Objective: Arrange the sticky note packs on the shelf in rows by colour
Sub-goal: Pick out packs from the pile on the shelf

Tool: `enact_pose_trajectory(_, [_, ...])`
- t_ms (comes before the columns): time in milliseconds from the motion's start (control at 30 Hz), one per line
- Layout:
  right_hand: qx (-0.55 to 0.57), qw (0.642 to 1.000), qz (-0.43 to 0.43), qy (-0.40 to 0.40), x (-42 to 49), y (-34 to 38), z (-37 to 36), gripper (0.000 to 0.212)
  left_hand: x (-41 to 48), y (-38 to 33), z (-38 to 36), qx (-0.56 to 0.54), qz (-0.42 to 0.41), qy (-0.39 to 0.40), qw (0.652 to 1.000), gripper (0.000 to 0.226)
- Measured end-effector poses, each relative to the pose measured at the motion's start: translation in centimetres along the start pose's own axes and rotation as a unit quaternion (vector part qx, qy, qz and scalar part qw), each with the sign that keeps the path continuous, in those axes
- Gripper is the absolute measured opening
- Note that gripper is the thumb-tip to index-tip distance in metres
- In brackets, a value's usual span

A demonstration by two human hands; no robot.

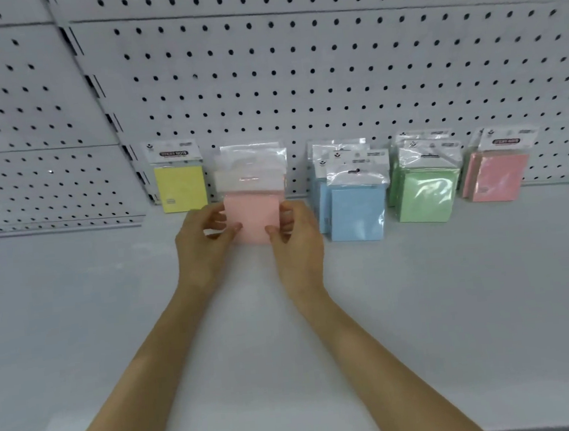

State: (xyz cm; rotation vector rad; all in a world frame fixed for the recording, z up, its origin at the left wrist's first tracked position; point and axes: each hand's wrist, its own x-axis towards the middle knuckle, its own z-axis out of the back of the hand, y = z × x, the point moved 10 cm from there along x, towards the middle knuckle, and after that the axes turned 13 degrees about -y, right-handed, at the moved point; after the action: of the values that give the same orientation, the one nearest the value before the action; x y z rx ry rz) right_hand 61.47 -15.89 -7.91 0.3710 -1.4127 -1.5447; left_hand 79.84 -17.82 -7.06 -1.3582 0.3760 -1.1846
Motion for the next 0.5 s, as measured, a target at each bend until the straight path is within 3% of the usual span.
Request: enact_pose_trajectory(500, [-0.028, 0.999, 0.004, -0.036, 1.1, 0.0, -0.2, 0.031, 1.0, 1.1, -0.5, -0.023, 0.041, -0.021, 0.999, 0.037])
